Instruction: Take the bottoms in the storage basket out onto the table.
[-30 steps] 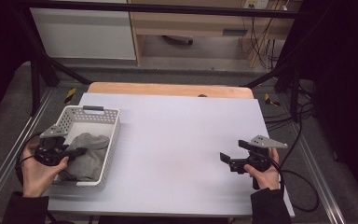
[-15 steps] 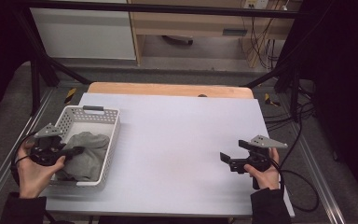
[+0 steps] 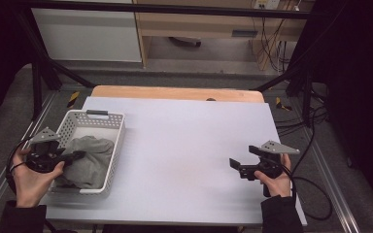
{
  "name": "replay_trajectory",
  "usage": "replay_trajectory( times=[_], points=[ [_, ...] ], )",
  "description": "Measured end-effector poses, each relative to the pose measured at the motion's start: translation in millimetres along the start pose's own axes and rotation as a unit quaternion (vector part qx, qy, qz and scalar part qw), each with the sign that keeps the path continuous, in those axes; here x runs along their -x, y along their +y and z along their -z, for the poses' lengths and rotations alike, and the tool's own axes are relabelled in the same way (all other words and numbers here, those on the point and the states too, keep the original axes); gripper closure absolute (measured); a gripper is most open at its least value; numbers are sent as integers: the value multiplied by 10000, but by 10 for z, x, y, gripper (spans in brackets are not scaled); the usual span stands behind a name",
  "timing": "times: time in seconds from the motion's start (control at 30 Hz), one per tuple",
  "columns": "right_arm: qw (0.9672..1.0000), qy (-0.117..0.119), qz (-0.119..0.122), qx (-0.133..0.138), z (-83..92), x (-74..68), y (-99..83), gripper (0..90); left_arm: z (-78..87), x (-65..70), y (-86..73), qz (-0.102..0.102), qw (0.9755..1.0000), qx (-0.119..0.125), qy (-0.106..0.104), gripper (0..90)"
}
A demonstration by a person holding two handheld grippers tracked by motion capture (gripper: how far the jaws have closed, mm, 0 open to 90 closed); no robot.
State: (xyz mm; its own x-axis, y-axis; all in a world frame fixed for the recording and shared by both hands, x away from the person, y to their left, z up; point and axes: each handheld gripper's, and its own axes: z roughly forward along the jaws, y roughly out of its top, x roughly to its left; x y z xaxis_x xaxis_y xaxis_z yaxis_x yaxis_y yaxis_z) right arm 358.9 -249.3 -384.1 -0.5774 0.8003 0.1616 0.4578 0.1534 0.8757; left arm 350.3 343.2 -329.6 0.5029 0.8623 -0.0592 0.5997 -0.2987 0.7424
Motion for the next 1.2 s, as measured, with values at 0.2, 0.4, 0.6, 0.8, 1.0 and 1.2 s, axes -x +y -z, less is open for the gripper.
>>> replay_trajectory(
  times=[0.2,0.4,0.6,0.8,1.0,1.2],
  points=[
    [10000,8,1,-18,-4,-4,-2,42,28,3,14,19,10000,63,10,722],
    [10000,-5,-7,0,-7,-4,-4,42,61,6,26,-21,9999,99,1,722],
    [10000,-5,9,-33,-15,-7,-7,42,95,-10,32,9,9999,164,8,722],
    [10000,-12,4,-21,-15,-6,-7,42,111,-11,42,14,9998,181,5,722],
    [10000,-7,12,-31,-18,-8,-8,42,127,-19,50,29,9998,217,-7,722],
    [10000,-8,12,-31,-20,-9,-8,42,168,-25,65,13,9996,267,-23,722]
  ],
)
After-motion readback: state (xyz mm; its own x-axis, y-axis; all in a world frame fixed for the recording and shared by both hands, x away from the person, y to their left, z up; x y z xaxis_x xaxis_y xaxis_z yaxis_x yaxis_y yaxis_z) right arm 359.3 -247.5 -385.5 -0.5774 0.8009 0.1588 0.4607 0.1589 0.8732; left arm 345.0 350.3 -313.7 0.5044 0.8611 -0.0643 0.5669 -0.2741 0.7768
